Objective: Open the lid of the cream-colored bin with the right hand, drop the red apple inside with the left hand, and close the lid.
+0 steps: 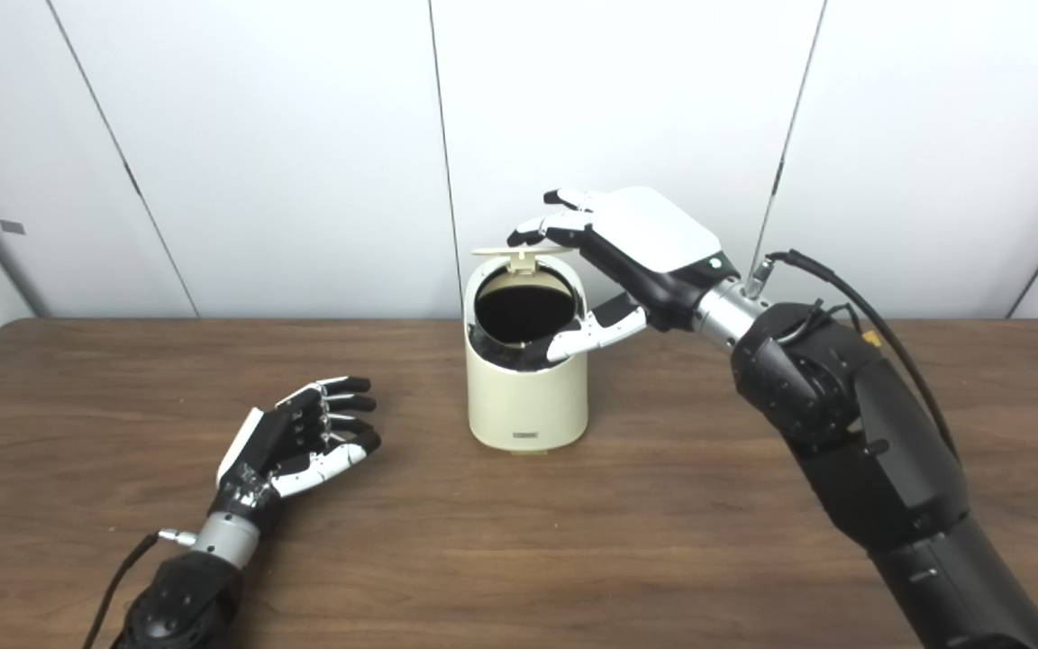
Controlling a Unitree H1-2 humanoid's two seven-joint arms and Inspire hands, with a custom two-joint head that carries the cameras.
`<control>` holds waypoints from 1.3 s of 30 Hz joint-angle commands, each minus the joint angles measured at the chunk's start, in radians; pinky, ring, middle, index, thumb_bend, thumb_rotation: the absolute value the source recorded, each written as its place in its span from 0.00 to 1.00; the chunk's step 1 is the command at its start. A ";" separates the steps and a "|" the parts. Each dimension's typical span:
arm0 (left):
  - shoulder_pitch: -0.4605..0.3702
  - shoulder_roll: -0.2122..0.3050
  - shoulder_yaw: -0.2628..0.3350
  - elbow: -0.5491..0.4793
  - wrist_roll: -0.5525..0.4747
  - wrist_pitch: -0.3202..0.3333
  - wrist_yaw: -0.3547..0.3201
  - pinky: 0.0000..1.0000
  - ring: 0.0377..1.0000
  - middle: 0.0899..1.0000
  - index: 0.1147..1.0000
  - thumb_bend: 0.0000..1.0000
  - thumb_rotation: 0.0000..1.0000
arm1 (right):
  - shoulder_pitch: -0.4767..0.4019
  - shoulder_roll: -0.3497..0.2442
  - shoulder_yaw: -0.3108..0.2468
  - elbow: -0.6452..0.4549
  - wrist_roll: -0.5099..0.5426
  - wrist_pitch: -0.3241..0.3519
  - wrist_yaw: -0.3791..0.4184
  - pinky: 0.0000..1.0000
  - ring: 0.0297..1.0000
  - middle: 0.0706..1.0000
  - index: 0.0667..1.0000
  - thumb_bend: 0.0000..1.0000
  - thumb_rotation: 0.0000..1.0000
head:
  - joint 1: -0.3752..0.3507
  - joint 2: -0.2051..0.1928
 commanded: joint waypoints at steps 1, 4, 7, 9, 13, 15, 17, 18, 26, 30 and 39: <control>-0.020 0.009 0.003 -0.024 0.006 0.010 0.006 0.47 0.61 0.68 0.72 0.67 0.16 | -0.030 -0.008 -0.011 -0.035 0.016 0.003 0.012 0.95 0.97 0.79 0.78 0.66 0.66 | 0.002 0.002; -0.019 0.007 0.005 -0.031 0.006 0.021 0.006 0.48 0.60 0.68 0.72 0.68 0.16 | -0.024 -0.001 -0.014 -0.039 0.028 0.002 0.023 0.97 0.98 0.79 0.78 0.66 0.66 | 0.003 0.005; -0.019 0.007 0.007 -0.029 0.003 0.018 0.003 0.48 0.61 0.68 0.72 0.68 0.16 | -0.016 0.003 -0.011 -0.038 0.033 -0.009 0.024 0.98 0.97 0.79 0.78 0.67 0.65 | 0.005 0.009; -0.019 0.007 0.007 -0.028 0.003 0.017 0.003 0.48 0.61 0.68 0.72 0.67 0.15 | -0.010 0.004 -0.010 -0.031 0.036 -0.020 0.021 0.99 0.97 0.78 0.78 0.67 0.64 | 0.005 0.009; -0.020 0.009 0.005 -0.033 0.012 0.024 0.006 0.48 0.61 0.68 0.72 0.67 0.16 | -0.001 0.007 -0.006 -0.023 0.028 -0.034 0.010 0.99 0.95 0.77 0.78 0.66 0.66 | 0.005 0.013; -0.021 0.008 0.007 -0.032 0.012 0.025 0.007 0.48 0.61 0.68 0.72 0.67 0.16 | 0.004 0.007 -0.004 -0.019 0.023 -0.035 0.008 0.98 0.95 0.77 0.78 0.66 0.67 | 0.005 0.013; -0.020 0.008 0.008 -0.033 0.010 0.027 0.008 0.47 0.60 0.68 0.72 0.68 0.17 | 0.008 0.006 -0.002 -0.014 0.022 -0.039 0.007 0.98 0.94 0.77 0.78 0.67 0.68 | 0.005 0.014; -0.020 0.008 0.009 -0.033 0.009 0.029 0.007 0.47 0.60 0.68 0.72 0.68 0.16 | 0.010 0.005 -0.001 -0.011 0.023 -0.042 0.007 0.98 0.95 0.77 0.78 0.67 0.69 | 0.005 0.015; -0.018 0.011 0.012 -0.033 0.008 0.024 0.005 0.48 0.60 0.67 0.72 0.68 0.16 | 0.035 0.006 -0.002 -0.013 0.025 -0.055 0.012 1.00 0.95 0.78 0.78 0.67 0.67 | 0.004 0.021; -0.017 0.009 0.015 -0.037 -0.001 0.029 0.001 0.48 0.60 0.67 0.71 0.68 0.15 | 0.049 0.004 0.002 -0.021 0.025 -0.057 0.019 1.00 0.95 0.77 0.77 0.66 0.65 | 0.005 0.024; -0.017 0.013 0.014 -0.044 0.005 0.029 0.000 0.47 0.60 0.68 0.71 0.68 0.17 | 0.067 0.002 0.008 -0.043 0.028 -0.057 0.029 1.00 0.95 0.77 0.77 0.67 0.65 | 0.004 0.030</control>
